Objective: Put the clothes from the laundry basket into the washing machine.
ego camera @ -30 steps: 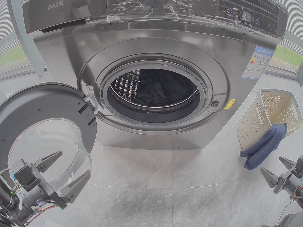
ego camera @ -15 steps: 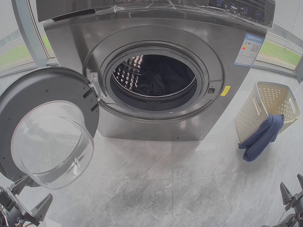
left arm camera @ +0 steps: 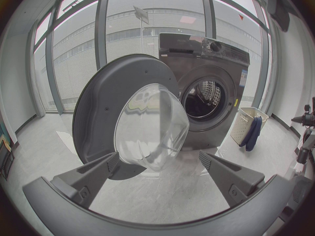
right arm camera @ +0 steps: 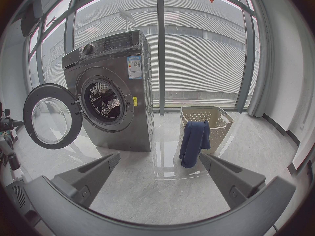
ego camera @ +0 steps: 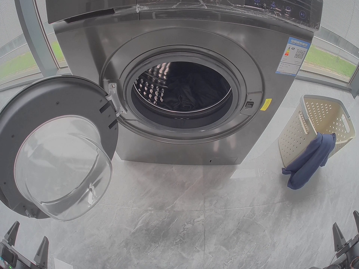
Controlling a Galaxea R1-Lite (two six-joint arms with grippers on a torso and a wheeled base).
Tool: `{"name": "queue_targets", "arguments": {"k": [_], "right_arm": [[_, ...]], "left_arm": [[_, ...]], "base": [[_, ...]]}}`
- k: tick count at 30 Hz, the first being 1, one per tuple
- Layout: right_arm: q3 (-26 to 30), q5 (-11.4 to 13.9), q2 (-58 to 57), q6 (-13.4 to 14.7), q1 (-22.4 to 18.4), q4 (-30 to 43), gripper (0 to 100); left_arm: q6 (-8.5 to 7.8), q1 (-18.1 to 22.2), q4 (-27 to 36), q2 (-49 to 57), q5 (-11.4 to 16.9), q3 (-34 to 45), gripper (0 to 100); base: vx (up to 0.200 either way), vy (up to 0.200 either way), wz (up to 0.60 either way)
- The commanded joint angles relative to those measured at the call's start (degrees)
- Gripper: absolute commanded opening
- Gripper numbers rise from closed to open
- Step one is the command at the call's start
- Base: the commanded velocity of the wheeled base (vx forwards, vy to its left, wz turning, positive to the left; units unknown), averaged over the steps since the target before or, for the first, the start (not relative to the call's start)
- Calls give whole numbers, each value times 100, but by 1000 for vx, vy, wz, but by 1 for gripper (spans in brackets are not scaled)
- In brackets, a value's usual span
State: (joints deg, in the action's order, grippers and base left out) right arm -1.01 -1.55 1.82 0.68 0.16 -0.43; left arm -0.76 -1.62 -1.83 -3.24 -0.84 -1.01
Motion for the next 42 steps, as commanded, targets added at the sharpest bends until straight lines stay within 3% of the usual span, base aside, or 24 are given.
{"name": "queue_targets", "arguments": {"k": [1,9,42], "right_arm": [[101,32,-146,-24,-42,16,100],[101,32,-155,-24,-33,16,100],[101,32,-146,-24,-42,16,100]], "left_arm": [[67,127,209,324,172,101,100],[111,136,209,324,181,101,100],[128,127,209,324,190,101,100]], "base": [[0,0,0],[0,0,0],[0,-200,0]]}}
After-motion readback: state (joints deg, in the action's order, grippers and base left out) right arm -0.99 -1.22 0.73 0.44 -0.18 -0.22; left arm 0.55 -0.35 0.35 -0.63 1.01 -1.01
